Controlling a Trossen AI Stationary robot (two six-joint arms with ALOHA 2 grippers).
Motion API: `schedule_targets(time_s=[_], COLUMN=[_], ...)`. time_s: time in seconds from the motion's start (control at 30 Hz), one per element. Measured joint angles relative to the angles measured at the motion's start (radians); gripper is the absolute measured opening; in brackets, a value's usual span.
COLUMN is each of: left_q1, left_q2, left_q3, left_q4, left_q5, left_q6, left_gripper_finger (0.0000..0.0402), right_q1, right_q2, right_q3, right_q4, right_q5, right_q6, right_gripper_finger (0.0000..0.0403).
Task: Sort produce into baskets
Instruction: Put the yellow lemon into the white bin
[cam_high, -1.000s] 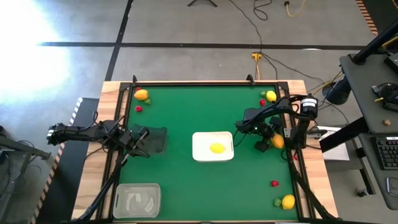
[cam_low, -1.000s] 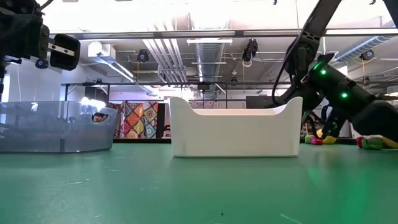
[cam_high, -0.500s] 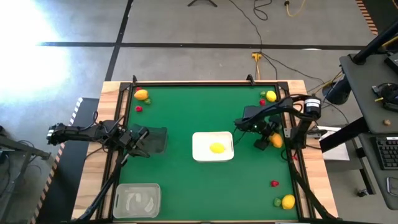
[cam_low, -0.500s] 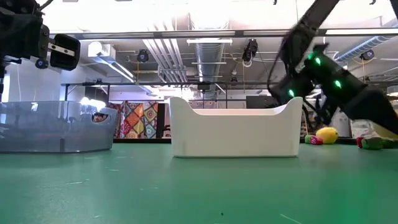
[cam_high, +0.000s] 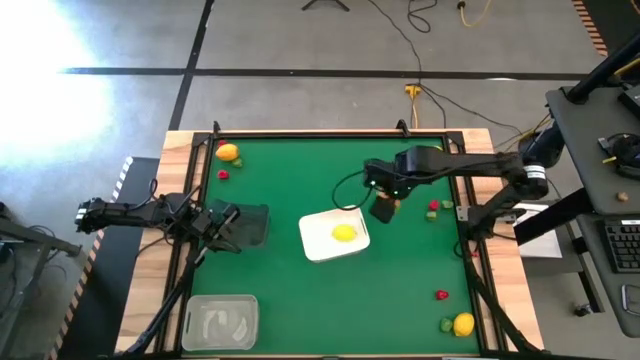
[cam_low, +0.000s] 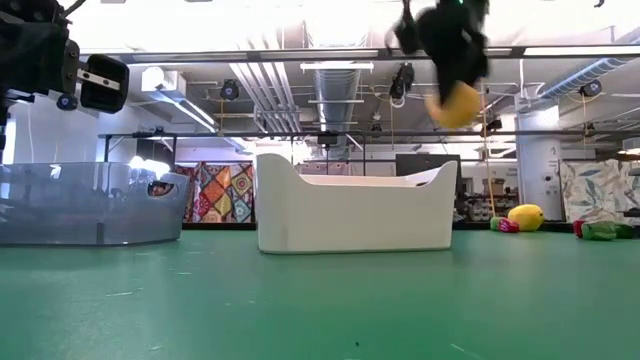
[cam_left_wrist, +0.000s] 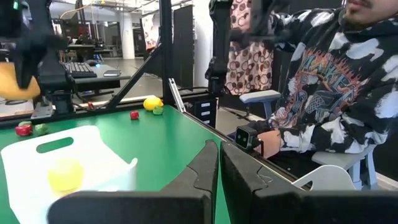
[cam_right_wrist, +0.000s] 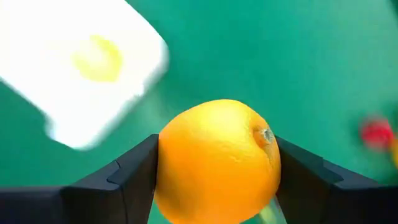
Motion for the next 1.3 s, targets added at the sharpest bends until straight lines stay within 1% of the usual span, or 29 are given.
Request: schedule_targets(time_s=[0.17, 0.23, 0.5, 0.63, 0.8, 1.03, 1.2, 1.3], left_q1=[0.0, 0.0, 0.0, 0.0, 0.0, 0.0, 0.0, 0.0], left_q2=[0.0, 0.0, 0.0, 0.0, 0.0, 0.0, 0.0, 0.0], left_q3=[0.0, 0.0, 0.0, 0.0, 0.0, 0.0, 0.0, 0.0], left_q4=[0.0, 0.0, 0.0, 0.0, 0.0, 0.0, 0.0, 0.0], left_q5=[0.0, 0.0, 0.0, 0.0, 0.0, 0.0, 0.0, 0.0], left_q6=[0.0, 0.0, 0.0, 0.0, 0.0, 0.0, 0.0, 0.0], left_gripper_finger=[0.0002, 0.0002, 0.0002, 0.0002, 0.0002, 0.0002, 0.0002, 0.0002], right_q1=[0.093, 0.116, 0.169, 0.202, 0.212, 0.21, 0.21, 0.21], right_q2=[-0.014, 0.008, 0.203, 0.278, 0.347, 0.417, 0.428, 0.412], right_q3=[-0.006, -0.016, -0.035, -0.036, -0.036, -0.039, -0.039, -0.039], right_q4=[0.297, 0.373, 0.589, 0.686, 0.716, 0.737, 0.742, 0.722], right_q5=[-0.002, -0.004, -0.005, -0.003, 0.025, 0.038, 0.038, 0.046], right_q6=[-0.136, -0.191, -0.359, -0.413, -0.438, -0.449, -0.459, -0.455], right_gripper_finger=[0.0253, 0.0253, 0.0255, 0.0254, 0.0259, 0.0303, 0.0332, 0.0347])
